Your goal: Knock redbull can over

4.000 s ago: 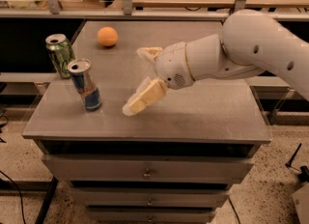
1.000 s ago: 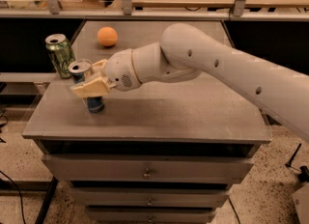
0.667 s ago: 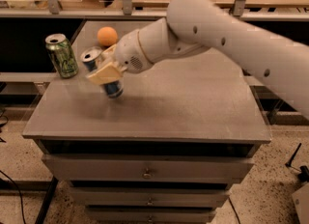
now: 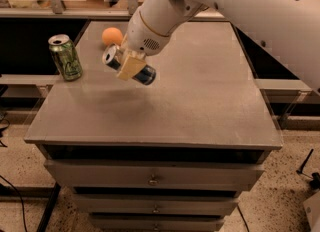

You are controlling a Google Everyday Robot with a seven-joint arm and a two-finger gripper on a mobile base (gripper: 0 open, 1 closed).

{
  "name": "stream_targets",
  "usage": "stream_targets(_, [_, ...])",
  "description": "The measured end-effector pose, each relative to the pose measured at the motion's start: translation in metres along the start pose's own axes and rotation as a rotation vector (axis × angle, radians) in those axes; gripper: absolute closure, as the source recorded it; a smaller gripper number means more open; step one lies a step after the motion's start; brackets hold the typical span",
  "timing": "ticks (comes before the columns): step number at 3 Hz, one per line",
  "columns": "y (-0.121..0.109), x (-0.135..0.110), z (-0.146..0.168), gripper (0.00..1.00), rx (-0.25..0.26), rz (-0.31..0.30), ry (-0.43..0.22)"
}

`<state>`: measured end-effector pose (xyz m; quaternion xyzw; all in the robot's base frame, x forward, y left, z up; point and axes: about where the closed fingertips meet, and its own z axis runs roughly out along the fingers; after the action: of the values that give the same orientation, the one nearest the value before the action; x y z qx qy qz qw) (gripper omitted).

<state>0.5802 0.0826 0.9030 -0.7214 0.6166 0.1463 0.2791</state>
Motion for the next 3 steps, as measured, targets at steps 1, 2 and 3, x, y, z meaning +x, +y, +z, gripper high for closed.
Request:
stream_targets(1, [0.03,0.023,0.005,1.0,-0.023,-0.114,0.229])
stream_targets(2, [0.064,0.044,0.011,0.83,-0.01,-0.184,0.43])
stream_targets(3, [0.09,0.085,0.015,0.6,-0.02,-0.223,0.65])
